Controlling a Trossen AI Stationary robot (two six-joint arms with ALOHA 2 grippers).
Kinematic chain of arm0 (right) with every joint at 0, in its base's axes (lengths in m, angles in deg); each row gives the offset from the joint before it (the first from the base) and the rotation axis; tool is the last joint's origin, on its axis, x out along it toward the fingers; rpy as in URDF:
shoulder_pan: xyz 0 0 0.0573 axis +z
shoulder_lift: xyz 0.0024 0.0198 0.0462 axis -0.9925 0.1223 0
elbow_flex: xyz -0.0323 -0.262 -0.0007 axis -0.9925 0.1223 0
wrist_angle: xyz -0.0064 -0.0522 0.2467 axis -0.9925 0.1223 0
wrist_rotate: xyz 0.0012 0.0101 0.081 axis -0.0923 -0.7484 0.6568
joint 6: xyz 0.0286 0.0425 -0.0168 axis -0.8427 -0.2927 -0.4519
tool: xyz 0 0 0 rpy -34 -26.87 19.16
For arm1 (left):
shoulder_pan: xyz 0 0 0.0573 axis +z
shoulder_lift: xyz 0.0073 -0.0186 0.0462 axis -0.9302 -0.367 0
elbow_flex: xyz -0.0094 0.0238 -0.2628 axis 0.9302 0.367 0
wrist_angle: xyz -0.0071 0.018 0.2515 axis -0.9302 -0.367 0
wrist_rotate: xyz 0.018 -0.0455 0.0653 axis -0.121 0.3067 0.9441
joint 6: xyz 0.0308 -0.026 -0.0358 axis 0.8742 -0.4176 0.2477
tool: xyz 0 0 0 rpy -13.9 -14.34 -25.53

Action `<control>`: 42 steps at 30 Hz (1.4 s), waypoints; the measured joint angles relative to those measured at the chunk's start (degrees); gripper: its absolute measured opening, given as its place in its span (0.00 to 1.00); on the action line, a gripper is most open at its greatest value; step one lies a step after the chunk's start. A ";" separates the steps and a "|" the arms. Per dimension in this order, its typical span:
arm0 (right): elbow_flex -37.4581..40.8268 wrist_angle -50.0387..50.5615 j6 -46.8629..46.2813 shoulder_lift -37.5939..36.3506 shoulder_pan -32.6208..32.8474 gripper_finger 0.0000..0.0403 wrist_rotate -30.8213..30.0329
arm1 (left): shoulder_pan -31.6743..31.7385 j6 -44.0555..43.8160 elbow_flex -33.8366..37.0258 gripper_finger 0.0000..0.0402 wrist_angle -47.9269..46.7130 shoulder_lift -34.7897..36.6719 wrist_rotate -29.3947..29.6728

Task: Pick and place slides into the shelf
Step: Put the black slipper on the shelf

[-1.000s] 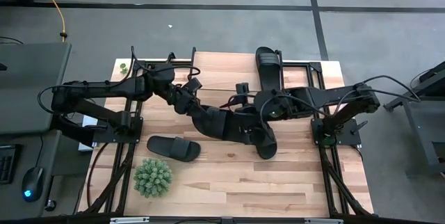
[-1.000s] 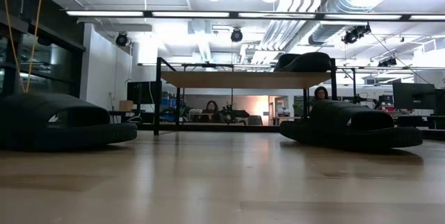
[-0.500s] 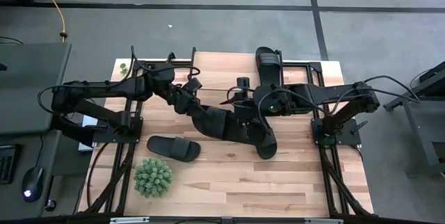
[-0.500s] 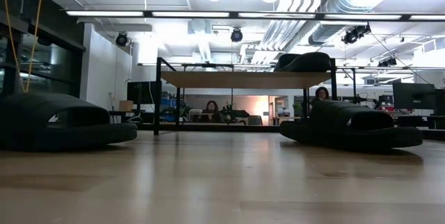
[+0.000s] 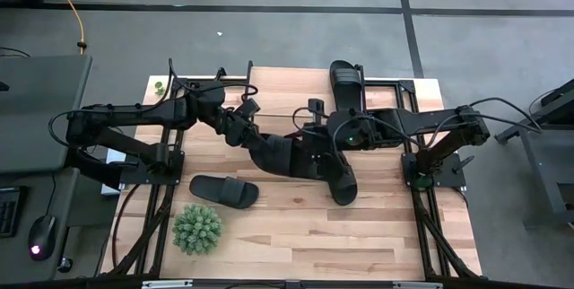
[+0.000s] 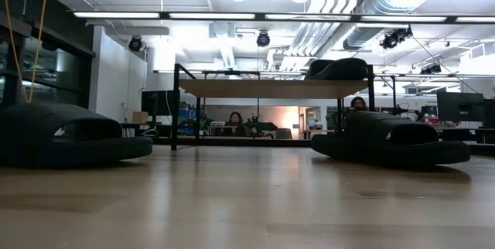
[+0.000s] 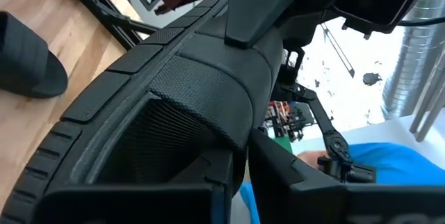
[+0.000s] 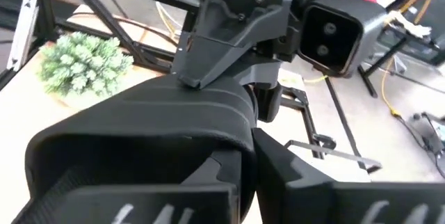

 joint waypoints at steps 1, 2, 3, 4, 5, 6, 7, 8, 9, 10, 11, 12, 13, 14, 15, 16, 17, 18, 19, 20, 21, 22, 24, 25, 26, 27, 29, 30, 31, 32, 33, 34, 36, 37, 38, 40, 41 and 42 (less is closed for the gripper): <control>0.02 -0.01 -0.72 0.00 0.01 0.01 -0.44 | 0.01 0.33 0.00 0.09 -0.01 0.00 0.10; 0.02 0.01 -1.07 0.00 -0.01 0.01 -0.57 | 0.05 0.71 0.00 0.10 -0.03 0.00 0.14; 0.02 -0.04 -1.36 0.00 -0.01 0.01 -0.69 | 0.05 1.13 0.00 0.11 -0.07 0.00 0.33; 0.02 -0.09 -1.84 0.00 -0.01 0.01 -0.82 | 0.05 1.54 0.00 0.12 -0.15 0.00 0.65; 0.02 -0.15 -2.42 0.00 -0.01 0.01 -1.11 | 0.05 1.93 0.00 0.14 -0.20 0.00 0.85; 0.04 -0.17 -3.06 0.00 -0.01 0.01 -1.30 | 0.03 2.47 0.00 0.15 -0.20 0.00 0.94; 0.04 -0.17 -3.72 0.00 -0.01 0.01 -1.47 | 0.03 2.89 0.00 0.17 -0.20 0.00 1.03; 0.04 -0.17 -4.28 0.00 -0.01 0.01 -1.57 | 0.03 3.20 0.00 0.19 -0.18 0.00 1.32; 0.04 -0.17 -4.63 0.00 -0.01 0.01 -1.57 | 0.03 3.31 0.00 0.21 -0.17 0.02 1.48; 0.04 -0.17 -4.76 -0.04 0.00 0.01 -1.56 | 0.04 3.60 0.00 0.23 -0.16 0.02 1.65; 0.04 -0.17 -5.20 -0.04 0.02 0.01 -1.57 | 0.05 4.06 -0.01 0.25 -0.15 0.02 1.66; 0.04 -0.15 -5.59 -0.04 -0.01 0.00 -1.61 | 0.05 4.43 -0.02 0.27 -0.15 0.02 1.68; 0.04 -0.15 -5.77 -0.04 -0.01 0.00 -1.63 | 0.05 4.71 -0.02 0.29 -0.15 0.02 1.70; 0.04 -0.09 -5.82 -0.04 0.03 0.00 -1.66 | 0.05 4.85 -0.02 0.31 -0.15 0.04 1.70; -0.24 0.54 -5.79 -0.04 0.10 0.00 -1.71 | 0.05 5.25 -0.02 0.32 -0.14 0.04 1.71; -0.86 1.66 -5.80 -0.04 0.13 0.00 -1.70 | 0.05 5.80 -0.02 0.34 -0.16 0.04 1.76; -1.41 2.34 -5.85 -0.05 0.15 0.00 -1.84 | 0.11 6.12 -0.02 0.36 -0.17 0.04 1.74; -2.02 2.86 -6.09 -0.09 0.15 0.00 -2.29 | 0.66 6.24 -0.04 0.37 -0.14 0.06 1.52; -2.72 3.74 -6.57 -0.11 0.15 0.00 -3.12 | 1.39 6.25 -0.04 0.38 -0.20 0.15 0.75; -3.66 5.00 -6.91 -0.11 0.15 0.00 -3.93 | 2.18 6.25 -0.04 0.39 -0.32 0.27 -0.18; -4.72 6.35 -7.05 -0.11 0.15 0.00 -4.42 | 3.02 6.25 -0.04 0.40 -0.27 0.31 -1.05; -5.93 7.82 -7.08 -0.11 0.15 0.00 -4.67 | 3.95 6.33 -0.04 0.41 -0.21 0.33 -1.74; -7.86 9.77 -7.07 -0.13 0.07 0.00 -5.23 | 5.95 6.94 -0.04 0.43 -0.19 0.67 -2.95; -8.74 10.74 -7.08 -0.13 0.07 0.00 -5.83 | 7.04 7.26 -0.04 0.44 -0.21 0.97 -3.39; -9.64 11.49 -7.07 -0.12 0.11 0.00 -6.49 | 8.09 7.50 -0.06 0.45 -0.06 1.29 -3.97; -10.55 12.22 -7.11 -0.11 0.13 0.00 -7.25 | 9.06 7.74 -0.07 0.45 -0.02 1.59 -4.49; -12.48 14.72 -7.13 -0.11 0.13 0.00 -8.81 | 11.17 7.89 -0.09 0.46 0.01 1.87 -5.46; -13.34 15.77 -7.20 -0.11 0.11 0.00 -9.80 | 12.27 7.93 -0.09 0.47 -0.12 2.10 -5.90; -14.01 16.77 -7.44 -0.11 0.10 0.00 -11.13 | 13.43 8.03 -0.09 0.47 -0.21 2.37 -6.44; -14.52 17.46 -8.22 -0.11 0.10 0.00 -12.80 | 14.45 8.32 -0.09 0.47 -0.17 2.77 -6.78; -15.01 18.18 -9.04 -0.11 0.13 0.00 -14.54 | 15.41 8.62 -0.09 0.47 -0.34 3.21 -6.87; -15.41 18.86 -10.01 -0.14 0.15 0.00 -16.60 | 16.31 8.80 -0.07 0.47 -0.49 3.57 -6.87; -16.05 19.86 -11.79 -0.24 -0.01 0.00 -20.52 | 18.14 9.15 -0.01 0.47 -0.62 4.08 -6.82; -16.09 20.15 -12.67 -0.28 -0.07 0.00 -22.62 | 19.05 9.45 0.00 0.47 -0.68 4.42 -6.77; -16.09 20.22 -13.67 -0.28 -0.34 0.00 -24.31 | 19.78 9.85 0.00 0.47 -0.61 4.85 -6.60; -16.09 20.59 -16.21 -0.21 -0.93 0.00 -27.59 | 20.97 10.52 0.00 0.47 -0.35 5.72 -5.77; -16.09 20.81 -17.73 -0.20 -1.34 0.00 -29.34 | 21.33 10.83 0.00 0.46 -0.27 6.10 -5.05; -16.09 21.04 -19.13 -0.20 -1.81 0.00 -30.70 | 21.61 11.31 0.00 0.46 -0.30 6.47 -4.51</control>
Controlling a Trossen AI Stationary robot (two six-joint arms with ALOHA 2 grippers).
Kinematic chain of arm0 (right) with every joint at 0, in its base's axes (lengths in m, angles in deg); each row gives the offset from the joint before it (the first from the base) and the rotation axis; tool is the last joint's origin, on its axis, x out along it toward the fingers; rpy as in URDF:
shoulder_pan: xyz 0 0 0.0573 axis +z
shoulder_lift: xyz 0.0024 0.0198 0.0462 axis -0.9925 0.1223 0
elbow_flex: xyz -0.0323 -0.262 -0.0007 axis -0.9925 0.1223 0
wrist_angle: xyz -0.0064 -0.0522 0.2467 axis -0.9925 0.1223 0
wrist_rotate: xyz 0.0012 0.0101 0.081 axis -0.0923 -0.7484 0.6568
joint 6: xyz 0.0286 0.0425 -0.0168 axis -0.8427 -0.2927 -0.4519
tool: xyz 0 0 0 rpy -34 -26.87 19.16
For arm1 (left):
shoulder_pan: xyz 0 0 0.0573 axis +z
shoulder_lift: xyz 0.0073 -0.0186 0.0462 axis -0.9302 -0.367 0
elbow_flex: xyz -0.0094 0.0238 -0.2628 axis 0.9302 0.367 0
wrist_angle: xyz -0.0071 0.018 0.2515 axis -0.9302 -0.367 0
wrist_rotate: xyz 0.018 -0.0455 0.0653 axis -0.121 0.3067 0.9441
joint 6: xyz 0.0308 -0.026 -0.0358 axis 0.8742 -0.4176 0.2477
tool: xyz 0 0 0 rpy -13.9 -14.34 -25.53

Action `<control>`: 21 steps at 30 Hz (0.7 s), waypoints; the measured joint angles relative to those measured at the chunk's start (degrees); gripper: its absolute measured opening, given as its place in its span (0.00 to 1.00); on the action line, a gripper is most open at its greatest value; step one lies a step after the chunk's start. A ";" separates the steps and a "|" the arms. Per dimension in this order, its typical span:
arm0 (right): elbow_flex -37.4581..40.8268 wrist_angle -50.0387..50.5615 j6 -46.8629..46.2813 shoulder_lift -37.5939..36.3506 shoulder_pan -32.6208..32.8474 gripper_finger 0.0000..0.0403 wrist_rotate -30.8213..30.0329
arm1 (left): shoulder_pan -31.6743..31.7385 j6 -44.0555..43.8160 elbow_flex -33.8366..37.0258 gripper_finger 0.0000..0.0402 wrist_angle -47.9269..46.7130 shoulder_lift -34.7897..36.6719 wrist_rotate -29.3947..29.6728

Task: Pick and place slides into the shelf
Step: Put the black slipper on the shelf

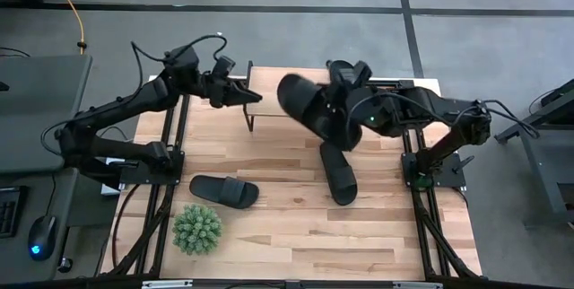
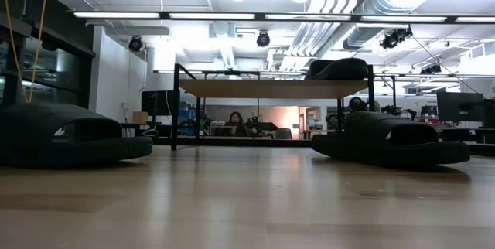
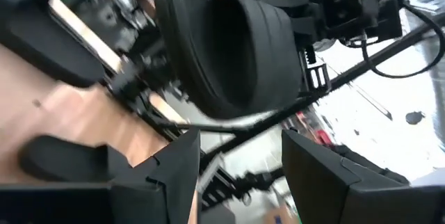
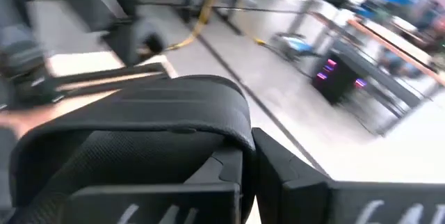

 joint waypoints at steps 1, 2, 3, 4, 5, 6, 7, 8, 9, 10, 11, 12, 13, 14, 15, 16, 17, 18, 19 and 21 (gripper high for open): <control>0.00 0.30 -1.35 0.00 -0.52 0.00 -1.06 | 0.27 0.71 0.00 0.46 0.05 0.33 0.41; 0.00 0.62 -2.68 0.00 -1.18 0.00 -1.56 | 0.21 1.32 0.00 0.46 0.06 0.75 1.14; 0.02 0.91 -3.85 0.00 -1.83 0.00 -1.93 | 0.16 1.86 0.00 0.46 0.17 1.13 1.59; 0.04 1.24 -5.07 0.02 -2.51 0.00 -2.17 | 0.15 2.31 0.00 0.46 0.21 1.57 2.20; 0.07 1.36 -6.23 0.02 -3.21 0.00 -2.39 | 0.15 2.67 0.00 0.46 0.28 1.87 2.73; 0.07 1.51 -7.47 0.02 -3.96 0.00 -2.66 | 0.15 3.12 0.00 0.46 0.36 2.12 3.02; 0.07 1.88 -8.75 0.02 -4.65 0.00 -3.11 | 0.15 3.50 0.00 0.46 0.34 2.35 3.33; 0.07 2.44 -10.03 0.03 -5.34 0.00 -3.59 | 0.15 3.68 0.00 0.46 0.39 2.42 3.39; 0.07 3.03 -11.30 0.13 -6.08 0.00 -4.08 | 0.15 3.76 0.00 0.46 0.38 2.51 3.47; 0.07 3.59 -12.66 0.33 -6.79 0.00 -4.87 | 0.15 3.78 0.00 0.46 0.36 2.53 3.54; 0.07 4.43 -14.42 0.48 -7.41 0.00 -5.79 | 0.15 3.77 0.00 0.46 0.36 2.53 3.54; 0.13 5.46 -16.36 0.63 -7.95 0.00 -6.64 | 0.15 3.76 0.00 0.46 0.36 2.53 3.54; 0.13 6.41 -18.45 1.02 -8.48 0.00 -8.11 | 0.15 3.76 0.00 0.46 0.36 2.53 3.51; 0.13 7.28 -20.64 1.33 -8.96 0.00 -9.86 | 0.15 3.76 0.00 0.46 0.36 2.53 3.30; 0.13 8.70 -22.75 1.59 -9.38 0.00 -11.09 | 0.15 3.76 0.00 0.46 0.36 2.53 3.03; 0.13 10.04 -24.67 2.27 -9.70 0.00 -12.53 | 0.13 3.77 0.00 0.46 0.36 2.53 2.90; 0.13 10.80 -26.44 2.89 -10.01 0.00 -14.24 | 0.13 3.82 0.00 0.46 0.36 2.56 2.85; 0.13 11.77 -28.15 3.52 -10.30 0.00 -14.95 | 0.15 3.89 0.00 0.46 0.34 2.56 2.61; 0.13 12.43 -29.65 4.40 -10.55 0.00 -15.50 | 0.13 3.89 0.00 0.46 0.32 2.56 2.33; 0.15 12.57 -32.12 5.98 -10.85 0.00 -16.35 | 0.15 3.92 0.00 0.46 0.32 2.56 1.84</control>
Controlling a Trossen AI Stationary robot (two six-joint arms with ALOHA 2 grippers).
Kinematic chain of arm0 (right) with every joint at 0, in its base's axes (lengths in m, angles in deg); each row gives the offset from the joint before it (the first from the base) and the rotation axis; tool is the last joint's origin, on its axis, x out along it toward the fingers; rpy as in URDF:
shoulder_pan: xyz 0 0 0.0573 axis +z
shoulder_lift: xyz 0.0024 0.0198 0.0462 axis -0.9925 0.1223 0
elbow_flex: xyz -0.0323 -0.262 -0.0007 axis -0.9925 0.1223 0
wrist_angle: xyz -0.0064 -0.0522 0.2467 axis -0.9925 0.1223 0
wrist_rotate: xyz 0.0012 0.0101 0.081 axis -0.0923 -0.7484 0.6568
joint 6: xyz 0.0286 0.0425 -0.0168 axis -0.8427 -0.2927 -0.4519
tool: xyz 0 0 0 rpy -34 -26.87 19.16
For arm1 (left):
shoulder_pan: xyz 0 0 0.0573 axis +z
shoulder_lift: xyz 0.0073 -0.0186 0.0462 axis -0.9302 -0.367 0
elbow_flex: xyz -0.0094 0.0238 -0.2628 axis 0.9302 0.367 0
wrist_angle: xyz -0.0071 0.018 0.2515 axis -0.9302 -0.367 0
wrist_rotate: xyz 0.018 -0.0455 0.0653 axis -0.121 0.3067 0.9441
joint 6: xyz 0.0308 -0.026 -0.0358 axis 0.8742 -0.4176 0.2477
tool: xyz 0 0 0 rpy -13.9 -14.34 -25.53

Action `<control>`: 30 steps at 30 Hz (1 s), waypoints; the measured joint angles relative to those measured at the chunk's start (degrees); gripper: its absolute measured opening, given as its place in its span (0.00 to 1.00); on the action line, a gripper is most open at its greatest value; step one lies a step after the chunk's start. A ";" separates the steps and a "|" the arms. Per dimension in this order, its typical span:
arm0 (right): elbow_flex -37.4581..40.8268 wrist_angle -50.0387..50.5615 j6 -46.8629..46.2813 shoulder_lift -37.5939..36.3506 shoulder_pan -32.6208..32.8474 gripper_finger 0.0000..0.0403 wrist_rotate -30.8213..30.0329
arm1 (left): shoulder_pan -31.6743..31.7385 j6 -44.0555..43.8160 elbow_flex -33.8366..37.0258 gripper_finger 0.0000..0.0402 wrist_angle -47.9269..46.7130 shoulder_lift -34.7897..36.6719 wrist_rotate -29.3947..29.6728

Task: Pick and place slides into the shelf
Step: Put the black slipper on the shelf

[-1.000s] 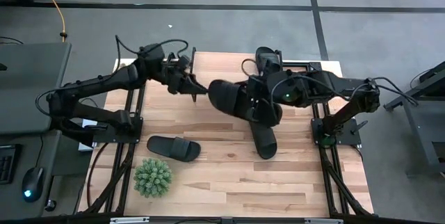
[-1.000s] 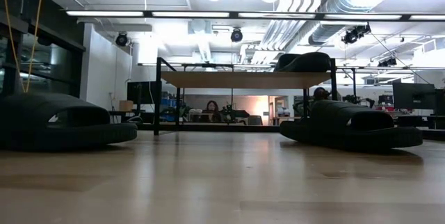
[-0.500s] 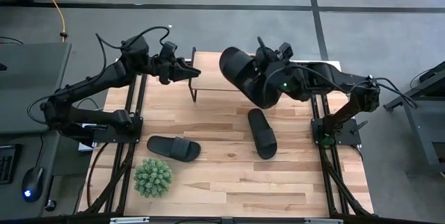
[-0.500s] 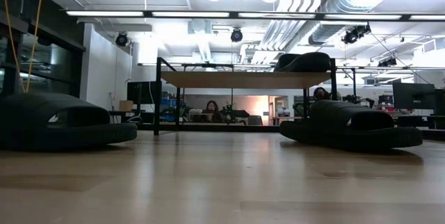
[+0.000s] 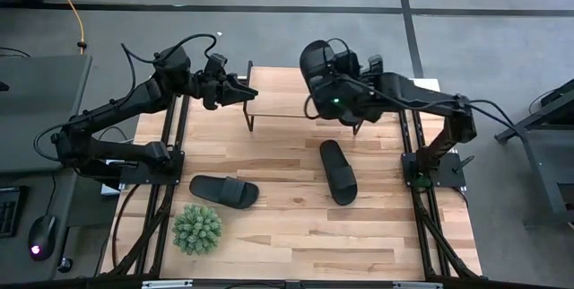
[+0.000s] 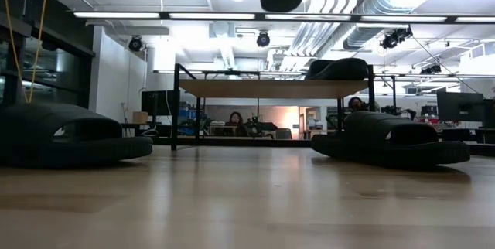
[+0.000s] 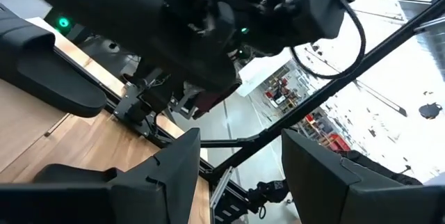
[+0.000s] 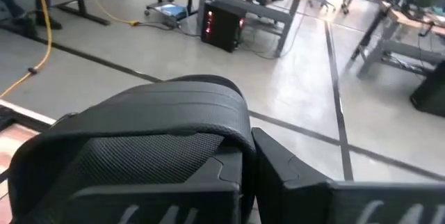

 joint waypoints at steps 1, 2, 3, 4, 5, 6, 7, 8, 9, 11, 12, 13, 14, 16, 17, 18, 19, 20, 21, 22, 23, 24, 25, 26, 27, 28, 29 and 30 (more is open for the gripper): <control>0.00 -0.05 -1.05 0.83 -0.15 0.00 -0.56 | 0.00 0.01 0.00 0.46 -0.01 0.00 -0.33; 0.00 -0.08 -2.01 1.67 -0.23 0.00 -0.83 | 0.00 0.19 0.00 0.46 -0.02 0.00 -0.59; 0.00 -0.21 -2.68 2.62 -0.24 0.00 -0.88 | 0.00 0.55 0.00 0.46 -0.03 0.00 -0.93; 0.00 -0.17 -3.60 3.43 -0.24 0.00 -1.00 | 0.00 0.96 0.00 0.46 -0.08 0.00 -1.09; 0.02 -0.16 -4.56 4.33 -0.23 0.00 -1.11 | 0.00 1.23 0.00 0.46 -0.22 0.00 -1.13; 0.02 -0.15 -5.62 5.08 -0.22 0.00 -1.59 | 0.00 1.54 0.00 0.46 -0.26 0.00 -1.28; 0.02 -0.12 -6.50 5.77 -0.20 0.00 -1.92 | 0.00 1.85 0.00 0.46 -0.26 0.00 -1.57; 0.02 -0.10 -7.31 6.49 -0.20 0.00 -2.05 | 0.00 2.24 0.00 0.46 -0.26 0.00 -1.89; 0.02 0.19 -8.38 7.01 -0.20 0.00 -2.06 | 0.00 2.66 0.00 0.46 -0.25 0.00 -2.06; 0.02 0.93 -10.71 7.93 -0.20 0.00 -2.04 | 0.00 3.42 0.00 0.46 -0.28 0.00 -2.48; 0.02 1.28 -11.80 8.14 -0.20 0.00 -2.03 | 0.00 3.79 0.00 0.46 -0.28 0.00 -2.70; 0.02 1.86 -12.89 8.26 -0.21 0.00 -1.95 | 0.00 3.96 0.00 0.46 -0.28 0.00 -2.92; 0.02 2.37 -13.74 8.33 -0.30 0.00 -2.01 | 0.00 4.07 0.00 0.46 -0.28 0.00 -3.14; 0.02 3.48 -14.34 8.33 -0.59 0.00 -2.10 | 0.00 4.07 0.00 0.46 -0.30 0.00 -3.56; 0.02 4.68 -14.32 8.22 -0.80 0.00 -2.08 | 0.00 4.10 0.00 0.46 -0.31 0.00 -3.78; 0.02 6.02 -14.30 8.10 -0.98 0.00 -2.04 | 0.00 4.20 0.00 0.46 -0.31 0.00 -4.04; 0.04 7.42 -14.26 7.69 -1.26 0.00 -2.01 | 0.00 4.28 0.00 0.46 -0.32 0.00 -4.13; 0.04 8.51 -14.13 7.05 -1.42 0.00 -1.97 | 0.00 4.28 0.00 0.46 -0.36 0.00 -4.13; 0.04 8.98 -14.17 6.27 -1.64 0.00 -2.05 | 0.00 4.32 0.00 0.46 -0.39 0.00 -4.16; 0.04 9.12 -14.42 5.43 -1.73 0.00 -2.08 | 0.00 4.52 0.00 0.46 -0.39 0.00 -4.19; 0.04 8.90 -14.52 4.78 -1.93 0.00 -2.20 | 0.00 4.83 0.00 0.46 -0.39 0.00 -4.35; 0.02 8.25 -14.44 4.24 -2.07 0.00 -2.41 | 0.00 5.34 0.00 0.46 -0.39 0.00 -4.36; 0.02 7.69 -14.24 3.93 -2.09 0.00 -2.48 | 0.00 5.78 0.00 0.46 -0.39 0.00 -4.35; 0.02 7.43 -13.71 3.72 -2.10 0.00 -2.56 | 0.00 6.06 0.00 0.46 -0.39 0.00 -4.32; 0.02 7.34 -13.38 3.61 -2.13 0.00 -2.58 | 0.00 6.27 0.00 0.46 -0.39 -0.04 -4.25; 0.02 7.46 -13.23 3.57 -2.30 0.00 -2.58 | 0.00 6.57 0.00 0.46 -0.36 -0.14 -4.11; 0.02 7.70 -13.24 3.55 -2.37 0.00 -2.56 | 0.00 6.83 0.00 0.46 -0.34 -0.29 -4.09; 0.02 7.96 -13.27 3.55 -2.54 0.00 -2.52 | 0.00 6.88 0.00 0.46 -0.40 -0.42 -4.09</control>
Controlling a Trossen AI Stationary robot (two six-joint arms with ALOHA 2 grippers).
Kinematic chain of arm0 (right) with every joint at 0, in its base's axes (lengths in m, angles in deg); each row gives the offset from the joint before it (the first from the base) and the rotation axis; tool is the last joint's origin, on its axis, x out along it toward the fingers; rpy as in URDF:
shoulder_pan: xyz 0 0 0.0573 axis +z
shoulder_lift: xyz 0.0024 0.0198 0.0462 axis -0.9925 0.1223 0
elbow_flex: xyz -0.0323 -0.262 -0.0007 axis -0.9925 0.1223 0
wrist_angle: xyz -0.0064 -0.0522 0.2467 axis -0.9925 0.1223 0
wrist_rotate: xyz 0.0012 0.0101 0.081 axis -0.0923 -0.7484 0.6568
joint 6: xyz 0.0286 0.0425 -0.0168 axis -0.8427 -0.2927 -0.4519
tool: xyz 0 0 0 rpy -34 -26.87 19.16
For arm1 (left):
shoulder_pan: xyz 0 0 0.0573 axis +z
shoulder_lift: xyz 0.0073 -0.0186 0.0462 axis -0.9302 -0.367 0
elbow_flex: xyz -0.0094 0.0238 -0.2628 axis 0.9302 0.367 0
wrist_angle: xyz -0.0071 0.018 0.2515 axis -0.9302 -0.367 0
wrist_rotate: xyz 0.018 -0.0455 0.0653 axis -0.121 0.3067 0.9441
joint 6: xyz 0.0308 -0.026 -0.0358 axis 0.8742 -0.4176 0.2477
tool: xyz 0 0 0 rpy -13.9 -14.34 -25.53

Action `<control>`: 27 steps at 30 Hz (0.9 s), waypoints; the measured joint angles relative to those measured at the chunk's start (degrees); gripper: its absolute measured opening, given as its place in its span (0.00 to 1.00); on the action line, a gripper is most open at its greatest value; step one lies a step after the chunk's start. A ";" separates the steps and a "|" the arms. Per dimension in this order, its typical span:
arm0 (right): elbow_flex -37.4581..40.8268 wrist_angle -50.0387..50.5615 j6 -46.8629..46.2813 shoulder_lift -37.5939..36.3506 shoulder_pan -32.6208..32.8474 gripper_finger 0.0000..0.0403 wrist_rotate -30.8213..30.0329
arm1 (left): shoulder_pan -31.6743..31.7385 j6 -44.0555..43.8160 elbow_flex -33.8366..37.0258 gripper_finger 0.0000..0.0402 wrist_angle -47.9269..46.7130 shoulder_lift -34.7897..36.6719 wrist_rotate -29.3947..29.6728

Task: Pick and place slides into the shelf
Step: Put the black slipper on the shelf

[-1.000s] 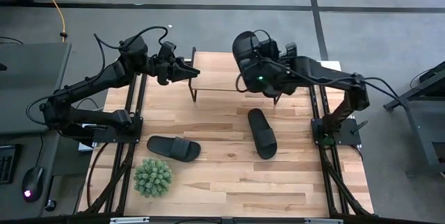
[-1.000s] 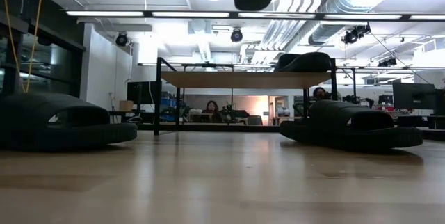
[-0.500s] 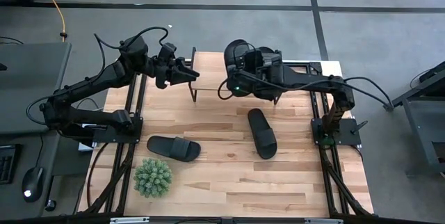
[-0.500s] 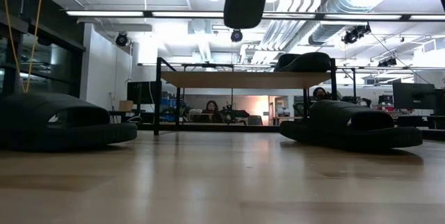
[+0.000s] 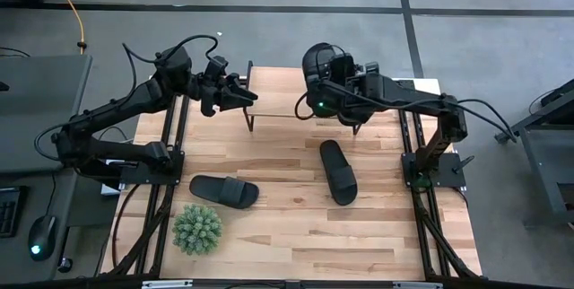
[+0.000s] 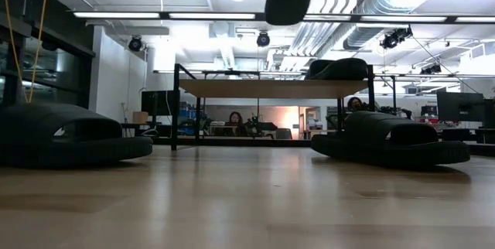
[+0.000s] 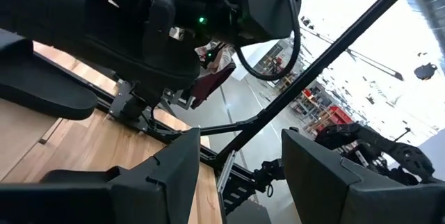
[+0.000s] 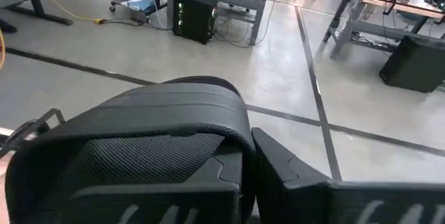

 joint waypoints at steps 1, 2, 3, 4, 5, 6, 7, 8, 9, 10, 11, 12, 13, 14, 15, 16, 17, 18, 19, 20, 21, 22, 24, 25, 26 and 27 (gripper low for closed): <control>0.00 0.60 0.00 0.00 -0.14 0.00 0.01 | 0.00 0.00 0.02 0.46 -0.02 -0.06 0.02; 0.00 1.50 -0.06 -0.06 -0.17 0.00 0.00 | 0.00 0.00 0.02 0.46 -0.03 -0.06 0.02; 0.00 2.39 -0.36 -0.35 -0.29 0.00 0.00 | 0.00 0.02 0.02 0.46 0.03 -0.04 0.00; 0.02 2.96 -0.65 -0.81 -0.44 0.00 0.00 | 0.00 0.02 0.02 0.46 0.03 -0.04 -0.03; 0.02 2.91 -0.61 -1.49 -0.57 0.00 0.01 | 0.00 0.00 0.02 0.46 0.01 -0.04 -0.16; 0.02 2.69 -0.09 -2.44 -0.67 0.00 0.14 | 0.00 0.00 0.02 0.46 -0.05 -0.04 -0.57; 0.02 2.32 1.06 -3.35 -0.67 0.00 0.22 | 0.00 0.00 0.02 0.46 -0.05 -0.04 -0.94; -0.02 1.68 2.53 -4.23 -0.67 0.00 0.06 | 0.00 0.00 0.02 0.46 -0.04 -0.04 -1.22; -0.02 1.22 3.94 -5.15 -0.74 0.00 0.24 | 0.00 0.00 0.02 0.46 -0.14 -0.03 -1.28; -0.02 0.59 5.23 -5.90 -0.96 0.00 0.61 | -0.02 0.01 0.02 0.46 -0.39 -0.04 -1.29; -0.02 -0.22 6.43 -6.68 -1.09 0.00 1.28 | 0.00 0.09 0.02 0.46 -0.51 -0.04 -1.29; -0.02 -0.84 7.58 -7.37 -1.34 0.00 2.43 | 0.00 0.13 0.02 0.46 -0.49 -0.04 -1.28; -0.02 -1.63 8.84 -7.93 -1.57 0.00 3.13 | 0.00 0.17 0.02 0.46 -0.47 -0.04 -1.25; -0.02 -2.20 10.46 -8.52 -1.72 0.00 3.65 | 0.00 0.17 0.02 0.46 -0.45 -0.04 -1.04; -0.02 -2.39 11.66 -8.93 -1.89 0.00 4.63 | 0.00 0.17 0.02 0.46 -0.47 -0.04 -1.02; -0.02 -2.55 12.38 -9.25 -2.11 0.00 5.12 | 0.00 0.17 0.02 0.46 -0.47 -0.04 -1.01; 0.00 -2.55 12.50 -9.73 -2.33 0.00 5.61 | 0.00 0.17 0.02 0.46 -0.47 -0.04 -1.00; 0.00 -2.55 12.67 -10.17 -2.56 0.00 6.51 | -0.01 0.17 0.02 0.46 -0.45 -0.04 -1.00; 0.00 -2.51 13.49 -10.77 -2.77 0.00 6.93 | 0.00 0.17 0.02 0.46 -0.45 -0.04 -0.99; 0.00 -2.49 14.63 -11.49 -3.14 0.00 8.22 | 0.00 0.15 0.02 0.46 -0.46 -0.04 -1.04; 0.00 -2.51 15.69 -12.20 -3.56 0.00 9.73 | 0.00 0.15 0.02 0.46 -0.46 -0.04 -1.18; 0.00 -2.63 16.67 -13.10 -3.94 0.00 11.15 | 0.00 0.15 0.02 0.46 -0.48 -0.04 -1.38; 0.00 -4.84 19.89 -15.15 -4.87 0.00 14.29 | 0.00 0.10 0.02 0.46 -1.02 -0.04 -1.67; 0.00 -6.49 21.97 -16.35 -5.33 0.00 15.77 | 0.00 0.04 0.02 0.46 -1.49 -0.04 -1.78; 0.00 -8.27 24.21 -17.53 -5.79 0.00 17.46 | 0.00 0.04 0.02 0.46 -1.84 -0.04 -1.98; 0.00 -10.27 26.30 -18.71 -6.26 0.00 18.93 | 0.00 0.06 0.02 0.46 -2.06 -0.04 -2.15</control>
